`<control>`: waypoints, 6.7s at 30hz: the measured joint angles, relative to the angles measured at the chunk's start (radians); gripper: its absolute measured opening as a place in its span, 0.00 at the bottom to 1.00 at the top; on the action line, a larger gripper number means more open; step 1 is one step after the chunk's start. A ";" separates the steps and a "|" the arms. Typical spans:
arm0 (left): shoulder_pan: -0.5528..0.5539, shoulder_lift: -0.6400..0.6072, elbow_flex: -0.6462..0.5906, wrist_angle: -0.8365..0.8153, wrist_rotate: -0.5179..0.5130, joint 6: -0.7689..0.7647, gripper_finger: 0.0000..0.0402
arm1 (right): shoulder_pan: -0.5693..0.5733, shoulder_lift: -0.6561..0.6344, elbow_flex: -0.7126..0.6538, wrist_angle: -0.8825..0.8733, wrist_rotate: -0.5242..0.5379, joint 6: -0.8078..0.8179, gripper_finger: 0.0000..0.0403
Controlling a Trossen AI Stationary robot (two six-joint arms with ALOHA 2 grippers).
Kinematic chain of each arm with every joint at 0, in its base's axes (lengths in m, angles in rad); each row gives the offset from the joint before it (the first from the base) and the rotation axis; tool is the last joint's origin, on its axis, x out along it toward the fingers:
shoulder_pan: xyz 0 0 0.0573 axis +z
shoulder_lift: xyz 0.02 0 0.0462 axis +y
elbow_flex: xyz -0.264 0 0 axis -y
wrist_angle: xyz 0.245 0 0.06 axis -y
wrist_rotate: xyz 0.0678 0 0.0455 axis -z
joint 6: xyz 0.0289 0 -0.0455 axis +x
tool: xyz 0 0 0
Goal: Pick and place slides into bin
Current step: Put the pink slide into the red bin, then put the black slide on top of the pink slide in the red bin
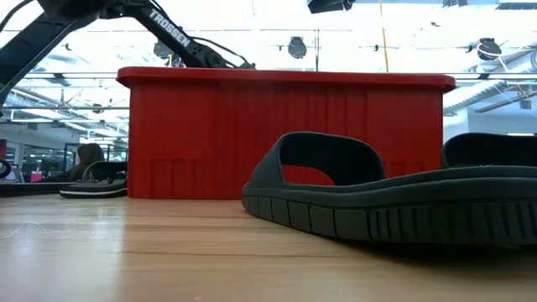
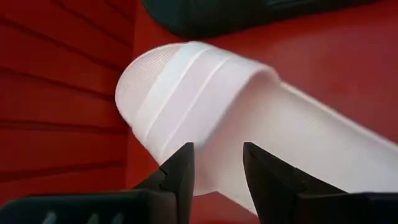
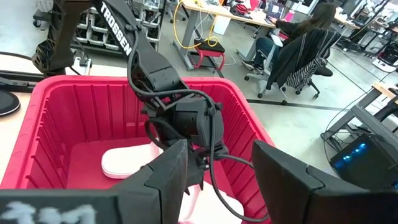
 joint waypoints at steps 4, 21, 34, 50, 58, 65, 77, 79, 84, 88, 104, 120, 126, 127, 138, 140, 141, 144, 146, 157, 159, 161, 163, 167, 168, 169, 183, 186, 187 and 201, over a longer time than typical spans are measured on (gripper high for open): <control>-0.005 0.007 0.000 0.046 -0.079 0.016 0.33 | 0.000 0.000 0.000 0.000 0.000 0.000 0.42; 0.000 0.006 0.000 0.000 -0.062 0.020 0.33 | 0.000 0.000 0.000 0.000 -0.001 0.000 0.42; 0.031 0.006 0.000 0.014 -0.034 -0.001 0.33 | 0.000 0.000 0.000 0.000 -0.001 0.000 0.41; 0.034 0.040 -0.005 0.122 -0.032 0.011 0.33 | 0.000 0.000 0.000 0.000 -0.002 0.000 0.41; 0.036 0.046 -0.007 0.145 -0.051 -0.014 0.33 | 0.000 0.000 -0.001 0.000 -0.002 0.000 0.41; 0.035 0.046 -0.007 0.140 -0.066 -0.038 0.19 | 0.000 0.000 -0.001 -0.003 -0.002 0.000 0.41; 0.035 0.046 -0.006 0.140 -0.089 -0.150 0.01 | 0.000 0.000 -0.001 -0.012 -0.002 0.000 0.41; 0.034 0.042 -0.006 0.130 -0.119 -0.206 0.01 | 0.000 0.000 -0.001 -0.015 -0.002 0.000 0.41; 0.018 0.027 -0.006 0.057 -0.206 -0.376 0.01 | 0.000 0.000 -0.001 -0.029 -0.002 0.000 0.41; -0.012 0.025 -0.005 -0.026 -0.302 -0.525 0.01 | 0.000 0.000 -0.001 -0.031 -0.002 0.000 0.41; -0.158 -0.018 -0.006 -0.196 -0.459 -0.740 0.00 | 0.000 0.000 -0.001 -0.057 -0.002 -0.006 0.41; -0.177 -0.034 -0.006 -0.297 -0.503 -0.990 0.00 | 0.000 0.000 -0.001 -0.082 -0.002 -0.008 0.41; -0.178 -0.034 -0.006 -0.294 -0.496 -0.988 0.01 | 0.000 0.000 -0.001 -0.082 -0.002 -0.011 0.41; -0.178 -0.034 -0.006 -0.287 -0.489 -0.985 0.01 | 0.000 0.000 -0.001 -0.082 -0.002 -0.015 0.41; -0.172 -0.034 -0.006 -0.264 -0.477 -1.005 0.14 | 0.000 0.000 -0.001 -0.082 -0.002 -0.028 0.41; -0.170 -0.034 -0.006 -0.265 -0.471 -1.005 0.17 | 0.000 0.000 -0.001 -0.082 -0.002 -0.028 0.41; -0.170 -0.034 -0.006 -0.264 -0.468 -1.005 0.19 | 0.000 0.000 -0.001 -0.082 -0.002 -0.027 0.41; -0.166 -0.034 -0.006 -0.261 -0.467 -1.006 0.24 | 0.000 0.000 -0.001 -0.082 -0.002 -0.027 0.41; -0.162 -0.034 -0.005 -0.261 -0.465 -1.011 0.28 | 0.000 0.000 -0.001 -0.082 -0.002 -0.027 0.41; -0.158 -0.087 -0.005 -0.293 -0.418 -0.937 0.37 | 0.000 0.000 -0.001 -0.082 -0.002 -0.027 0.41; -0.157 -0.133 -0.005 -0.303 -0.415 -0.933 0.37 | 0.000 0.000 -0.001 -0.082 -0.002 -0.027 0.41; -0.157 -0.189 -0.005 -0.320 -0.410 -0.933 0.37 | 0.000 0.000 -0.001 -0.083 -0.002 -0.027 0.41; -0.160 -0.250 -0.005 -0.342 -0.406 -0.917 0.37 | 0.000 0.000 -0.001 -0.090 -0.002 -0.027 0.41; -0.176 -0.373 -0.005 -0.421 -0.407 -0.865 0.37 | 0.000 0.000 -0.001 -0.137 -0.005 -0.031 0.41; -0.183 -0.400 -0.005 -0.448 -0.408 -0.865 0.37 | 0.002 0.000 -0.001 -0.152 -0.005 -0.032 0.41; -0.192 -0.426 -0.005 -0.480 -0.411 -0.867 0.37 | 0.006 0.000 -0.001 -0.164 -0.005 -0.033 0.41; -0.433 -0.639 -0.005 -0.978 -0.432 -1.259 0.37 | 0.136 0.000 -0.001 -0.232 -0.006 -0.137 0.41; -0.502 -0.644 -0.005 -1.068 -0.430 -1.354 0.37 | 0.177 0.000 -0.001 -0.241 -0.006 -0.131 0.41; -0.525 -0.648 -0.005 -1.082 -0.431 -1.385 0.37 | 0.191 0.000 -0.001 -0.252 -0.006 -0.132 0.41; -0.846 -0.674 -0.005 -1.099 -0.467 -1.516 0.37 | 0.580 0.000 -0.001 -0.477 -0.005 0.070 0.41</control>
